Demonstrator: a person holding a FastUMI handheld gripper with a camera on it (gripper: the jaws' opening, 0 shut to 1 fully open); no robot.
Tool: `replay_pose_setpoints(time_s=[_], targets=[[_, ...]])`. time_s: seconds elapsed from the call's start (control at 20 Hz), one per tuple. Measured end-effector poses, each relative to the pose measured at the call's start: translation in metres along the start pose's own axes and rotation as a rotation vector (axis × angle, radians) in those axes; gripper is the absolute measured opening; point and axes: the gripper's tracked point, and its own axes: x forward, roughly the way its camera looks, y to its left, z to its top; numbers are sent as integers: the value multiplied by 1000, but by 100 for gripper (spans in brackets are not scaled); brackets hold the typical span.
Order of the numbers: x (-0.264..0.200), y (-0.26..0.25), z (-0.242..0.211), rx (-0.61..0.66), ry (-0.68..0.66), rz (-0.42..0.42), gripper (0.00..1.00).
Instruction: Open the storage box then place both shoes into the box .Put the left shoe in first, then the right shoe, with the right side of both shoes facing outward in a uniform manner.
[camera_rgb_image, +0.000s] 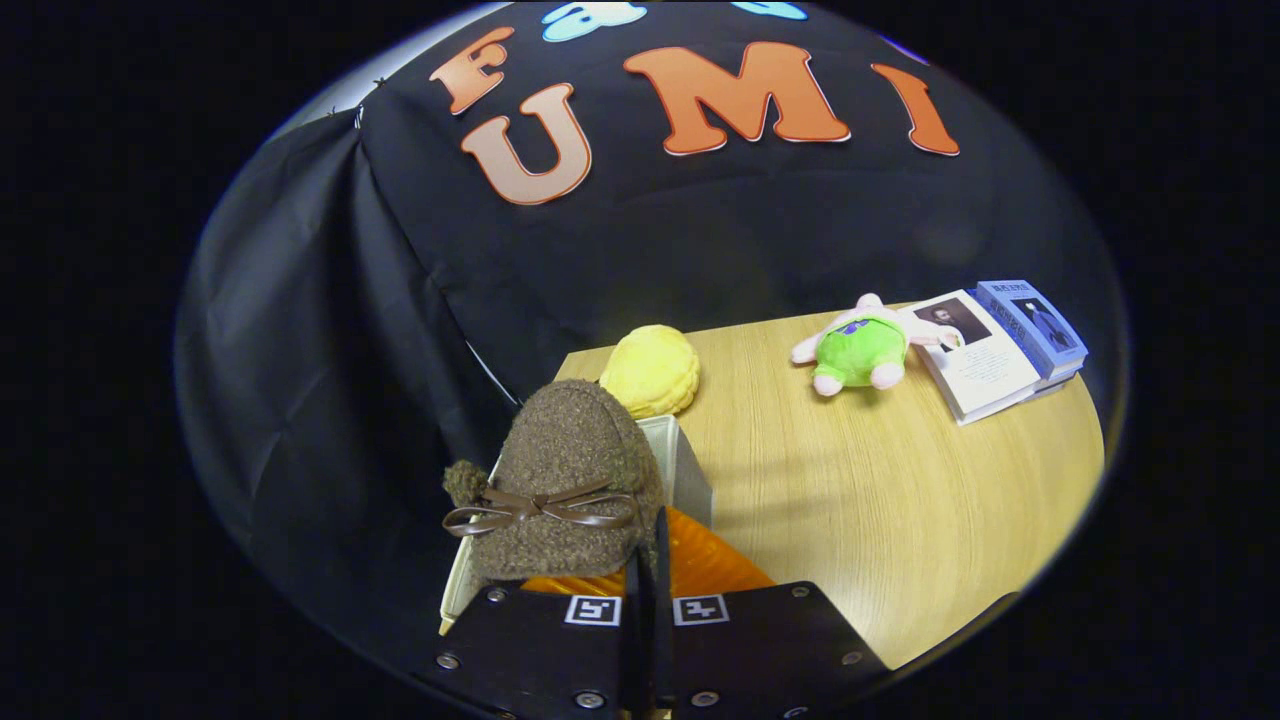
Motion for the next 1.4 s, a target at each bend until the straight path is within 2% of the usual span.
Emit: replay_pose_setpoints(time_s=[0.15, 0.25, 0.35, 0.5, 0.55, 0.6, 0.7, 0.9, 1.15, 1.4], targets=[[22, 9, -5, 19, 20, -14, 5], [37, 4, -13, 18, 43, -58, 5], [48, 3, -25, 40, 89, -85, 8], [54, 13, -24, 31, 85, -52, 32], [51, 16, -29, 36, 101, -44, 35], [50, 21, -35, 41, 129, -28, 43], [45, 24, -35, 11, 134, -14, 53], [27, 30, -50, 6, 192, 25, 65], [-7, 23, -21, 0, 84, 68, 78], [-60, 2, 6, -100, -92, 86, 86]])
